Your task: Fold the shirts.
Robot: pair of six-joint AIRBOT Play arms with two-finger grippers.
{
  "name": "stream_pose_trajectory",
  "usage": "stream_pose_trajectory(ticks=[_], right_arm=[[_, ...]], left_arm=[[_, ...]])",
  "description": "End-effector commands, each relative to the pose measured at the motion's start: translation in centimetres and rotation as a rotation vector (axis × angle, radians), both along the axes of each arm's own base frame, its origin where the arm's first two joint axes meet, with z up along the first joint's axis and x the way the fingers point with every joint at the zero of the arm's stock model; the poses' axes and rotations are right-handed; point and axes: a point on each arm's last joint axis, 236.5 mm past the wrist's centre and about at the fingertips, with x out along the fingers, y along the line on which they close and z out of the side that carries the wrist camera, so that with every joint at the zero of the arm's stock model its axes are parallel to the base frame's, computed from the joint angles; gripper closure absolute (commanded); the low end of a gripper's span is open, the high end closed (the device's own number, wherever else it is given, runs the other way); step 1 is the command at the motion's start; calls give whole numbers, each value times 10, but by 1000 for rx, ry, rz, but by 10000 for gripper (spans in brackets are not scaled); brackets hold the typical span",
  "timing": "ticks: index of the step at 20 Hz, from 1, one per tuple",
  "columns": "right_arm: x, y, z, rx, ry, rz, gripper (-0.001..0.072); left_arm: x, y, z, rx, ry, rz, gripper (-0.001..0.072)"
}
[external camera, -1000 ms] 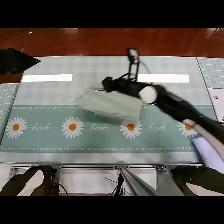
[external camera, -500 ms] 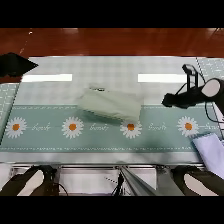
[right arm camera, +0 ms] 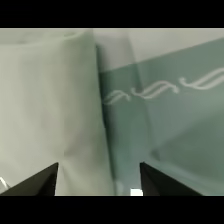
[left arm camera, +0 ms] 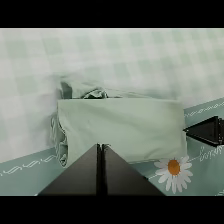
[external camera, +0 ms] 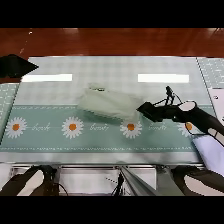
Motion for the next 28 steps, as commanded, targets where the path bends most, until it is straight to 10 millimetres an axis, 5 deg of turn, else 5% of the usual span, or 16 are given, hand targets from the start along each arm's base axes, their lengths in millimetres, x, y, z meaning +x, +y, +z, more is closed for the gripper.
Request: stream_pose_trajectory(ticks=[1, 4, 6, 8, 11, 13, 17, 19, 21, 26, 28], right_arm=[[12, 25, -12, 66, 6, -101, 260], [1, 46, -3, 93, -39, 39, 671], [-5, 60, 27, 159, -93, 202, 693], [4, 51, 70, 184, -155, 256, 693], [35, -4, 157, 95, -320, 152, 693], [45, -60, 219, -18, -430, 33, 693], [12, -187, 298, -251, -434, -265, 694], [-26, -236, 311, -356, -358, -359, 694], [-70, -277, 303, -433, -211, -458, 694], [-190, -341, 261, -584, 226, -643, 694], [-222, -357, 257, -622, 335, -745, 694]], left_arm=[[0, 0, -1, 0, 3, -2, 687], [0, 0, -1, 0, 3, -1, 687], [1, 0, 0, 0, -1, 2, 687], [3, 1, 1, -1, -8, 9, 687], [9, 3, -4, -6, 2, 16, 687], [17, 4, -10, -20, 11, 24, 687], [27, -3, -20, -76, 50, 8, 687], [30, -7, -27, -74, 66, -12, 687], [31, -15, -34, -68, 75, -44, 687], [30, -34, -42, -69, 98, -96, 687], [32, -37, -41, -54, 72, -114, 687]])
